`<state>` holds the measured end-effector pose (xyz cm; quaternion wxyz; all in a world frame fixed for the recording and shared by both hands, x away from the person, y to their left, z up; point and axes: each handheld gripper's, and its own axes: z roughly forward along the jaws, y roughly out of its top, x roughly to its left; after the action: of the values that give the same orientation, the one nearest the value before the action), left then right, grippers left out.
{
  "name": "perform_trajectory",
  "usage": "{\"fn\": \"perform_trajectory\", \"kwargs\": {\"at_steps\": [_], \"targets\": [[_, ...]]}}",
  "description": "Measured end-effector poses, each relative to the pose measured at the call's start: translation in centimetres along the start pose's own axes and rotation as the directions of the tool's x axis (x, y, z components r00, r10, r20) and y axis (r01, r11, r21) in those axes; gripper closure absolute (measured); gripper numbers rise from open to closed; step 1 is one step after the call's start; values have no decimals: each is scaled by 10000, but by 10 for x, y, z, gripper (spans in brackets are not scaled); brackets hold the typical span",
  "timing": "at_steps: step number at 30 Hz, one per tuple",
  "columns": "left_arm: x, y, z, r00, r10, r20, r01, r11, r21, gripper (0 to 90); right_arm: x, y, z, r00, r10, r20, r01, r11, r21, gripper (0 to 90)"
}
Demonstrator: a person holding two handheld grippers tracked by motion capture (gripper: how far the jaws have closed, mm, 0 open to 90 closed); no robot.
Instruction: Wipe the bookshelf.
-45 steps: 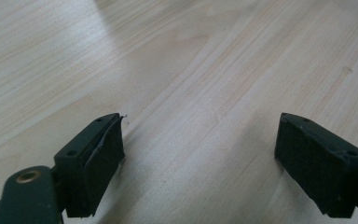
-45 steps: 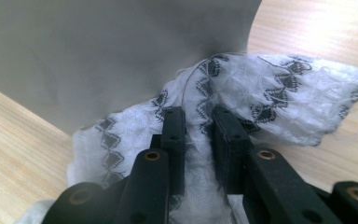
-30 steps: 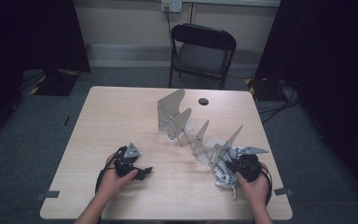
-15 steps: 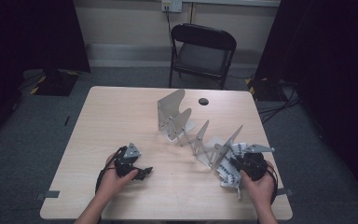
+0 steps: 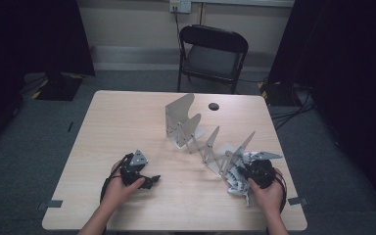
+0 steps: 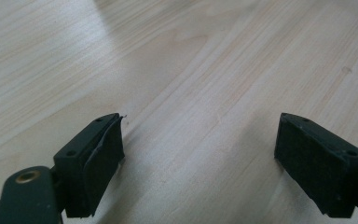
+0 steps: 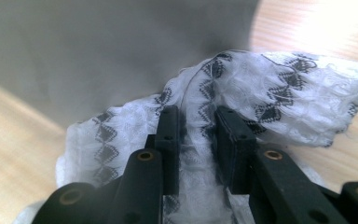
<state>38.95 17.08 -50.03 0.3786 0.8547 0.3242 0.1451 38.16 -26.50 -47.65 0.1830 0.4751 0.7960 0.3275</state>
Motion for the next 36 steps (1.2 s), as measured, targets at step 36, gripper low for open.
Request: {"fn": "perform_trajectory", "kwargs": {"at_steps": [36], "targets": [[0, 0, 0, 10000, -57, 28, 57, 10000, -13, 151, 23, -23, -15, 9973, -264, -685, 244, 9992, -307, 493]]}}
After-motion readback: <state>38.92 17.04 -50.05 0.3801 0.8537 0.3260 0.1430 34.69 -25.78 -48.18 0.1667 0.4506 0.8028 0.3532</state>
